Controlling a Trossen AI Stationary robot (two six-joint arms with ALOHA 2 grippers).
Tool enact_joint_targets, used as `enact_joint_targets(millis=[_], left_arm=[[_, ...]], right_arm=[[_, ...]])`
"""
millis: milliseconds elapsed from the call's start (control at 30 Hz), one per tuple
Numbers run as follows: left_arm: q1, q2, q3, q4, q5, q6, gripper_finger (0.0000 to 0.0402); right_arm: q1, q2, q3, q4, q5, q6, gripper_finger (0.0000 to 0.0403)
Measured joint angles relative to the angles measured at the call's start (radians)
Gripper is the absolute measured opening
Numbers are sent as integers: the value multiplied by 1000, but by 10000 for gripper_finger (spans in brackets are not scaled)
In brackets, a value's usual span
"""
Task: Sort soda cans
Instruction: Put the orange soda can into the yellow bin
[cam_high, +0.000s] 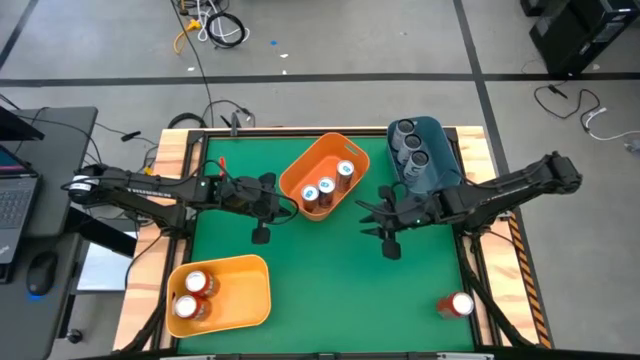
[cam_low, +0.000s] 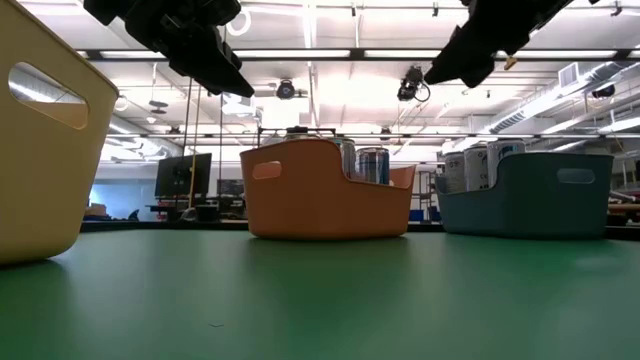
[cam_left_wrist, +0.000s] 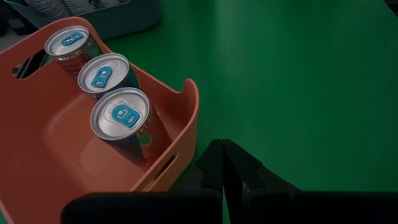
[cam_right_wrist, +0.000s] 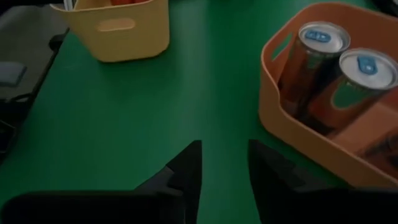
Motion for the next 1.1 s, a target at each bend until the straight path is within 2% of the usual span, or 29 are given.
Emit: enact_joint_targets(millis=[233,533,700,900,1100], left_arm=[[0,0,0,0,2,3,1],[0,1,-1,-38,3,35,1],[0,1,-1,-38,3,34,1],[0,1,-1,-42,3,34,1],[0,1,-1,-48,3,34,1]], right_arm=[[40,-53,0,-49,-30,112,132],[157,-113,1,-63,-41,183,166],[227,-107,75,-139,-5,226,185],[301,-44,244,-357,26,290,209],[354,50,389,-663,16,530,231]])
